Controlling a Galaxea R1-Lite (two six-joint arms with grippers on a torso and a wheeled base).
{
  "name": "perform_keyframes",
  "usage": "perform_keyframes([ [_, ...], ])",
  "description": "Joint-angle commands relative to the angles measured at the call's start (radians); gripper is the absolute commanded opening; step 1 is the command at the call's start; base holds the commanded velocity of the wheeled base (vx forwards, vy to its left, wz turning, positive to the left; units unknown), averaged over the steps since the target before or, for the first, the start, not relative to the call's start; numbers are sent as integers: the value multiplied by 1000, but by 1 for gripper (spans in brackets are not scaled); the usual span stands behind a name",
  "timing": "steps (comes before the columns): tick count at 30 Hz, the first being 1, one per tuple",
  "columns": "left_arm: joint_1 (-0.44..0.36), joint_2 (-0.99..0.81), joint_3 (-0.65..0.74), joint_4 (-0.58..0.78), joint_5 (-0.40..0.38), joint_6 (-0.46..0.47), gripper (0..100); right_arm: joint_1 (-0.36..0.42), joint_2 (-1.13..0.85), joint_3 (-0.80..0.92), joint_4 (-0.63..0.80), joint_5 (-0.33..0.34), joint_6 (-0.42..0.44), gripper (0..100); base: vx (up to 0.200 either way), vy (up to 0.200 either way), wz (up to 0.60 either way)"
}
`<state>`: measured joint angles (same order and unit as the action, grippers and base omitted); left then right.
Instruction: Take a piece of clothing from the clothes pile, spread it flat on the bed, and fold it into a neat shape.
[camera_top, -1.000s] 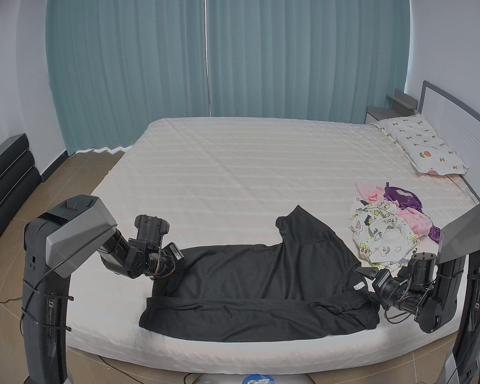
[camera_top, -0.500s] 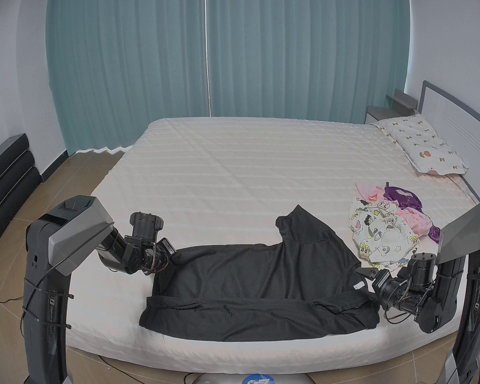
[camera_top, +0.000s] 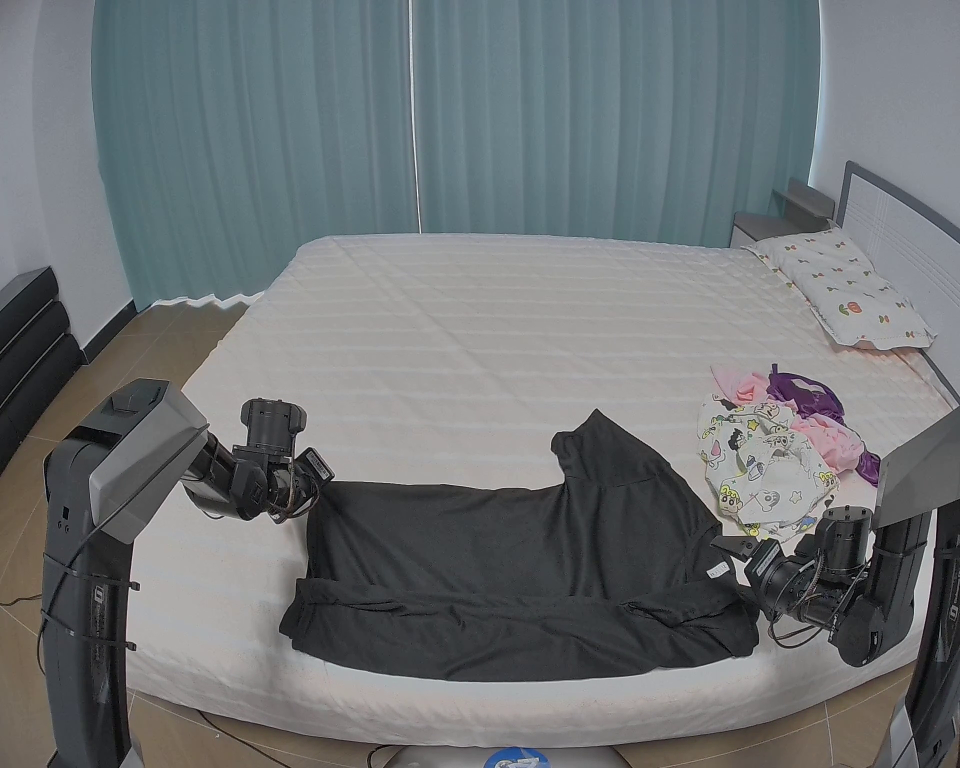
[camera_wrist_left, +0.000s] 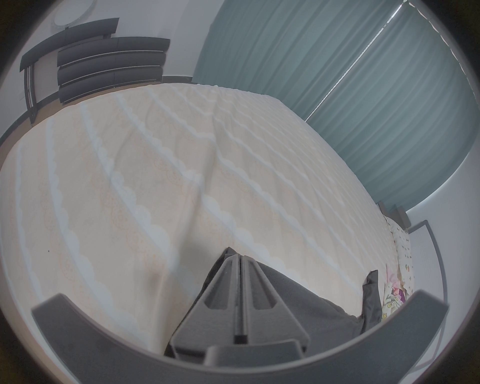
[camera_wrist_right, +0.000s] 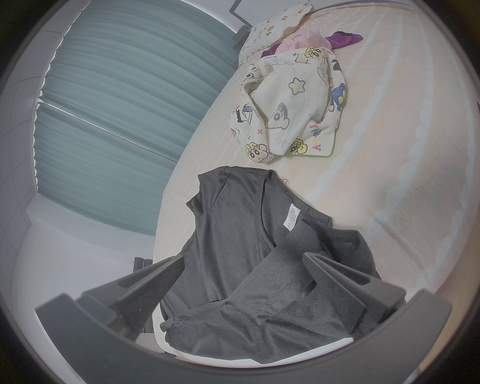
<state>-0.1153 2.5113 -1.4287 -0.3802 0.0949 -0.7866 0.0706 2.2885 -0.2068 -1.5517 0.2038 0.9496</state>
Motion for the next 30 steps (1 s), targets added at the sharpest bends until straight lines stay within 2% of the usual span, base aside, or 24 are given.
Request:
perform_keyframes([
  [1, 13, 46, -38, 3, 2, 9, 0, 0, 2, 1, -1, 0, 0, 100, 0, 0, 0],
  [7, 13, 75, -50, -2, 2, 33, 0, 1, 14, 1, -2, 0, 0, 100, 0, 0, 0],
  [8, 13, 78, -59, -2, 2, 33, 100, 1, 14, 0, -2, 0, 0, 100, 0, 0, 0],
  [16, 32, 47, -35, 4, 2, 24, 100, 0, 12, 1, -2, 0, 0, 100, 0, 0, 0],
  [21, 45, -71, 83, 0, -15, -3, 100, 0, 12, 3, -2, 0, 1, 100, 0, 0, 0],
  [22, 45, -146, 159, -8, -40, -34, 100, -2, 12, 3, -2, 0, 1, 100, 0, 0, 0],
  [26, 39, -287, 304, -8, -138, -118, 100, -2, 11, 4, -2, 0, 1, 100, 0, 0, 0],
  [27, 36, -327, 363, -8, -185, -132, 100, -2, 11, 7, -4, 0, 1, 100, 0, 0, 0],
  [30, 28, -364, 456, -11, -222, -129, 100, -2, 11, 9, -4, 0, 1, 100, 0, 0, 0],
])
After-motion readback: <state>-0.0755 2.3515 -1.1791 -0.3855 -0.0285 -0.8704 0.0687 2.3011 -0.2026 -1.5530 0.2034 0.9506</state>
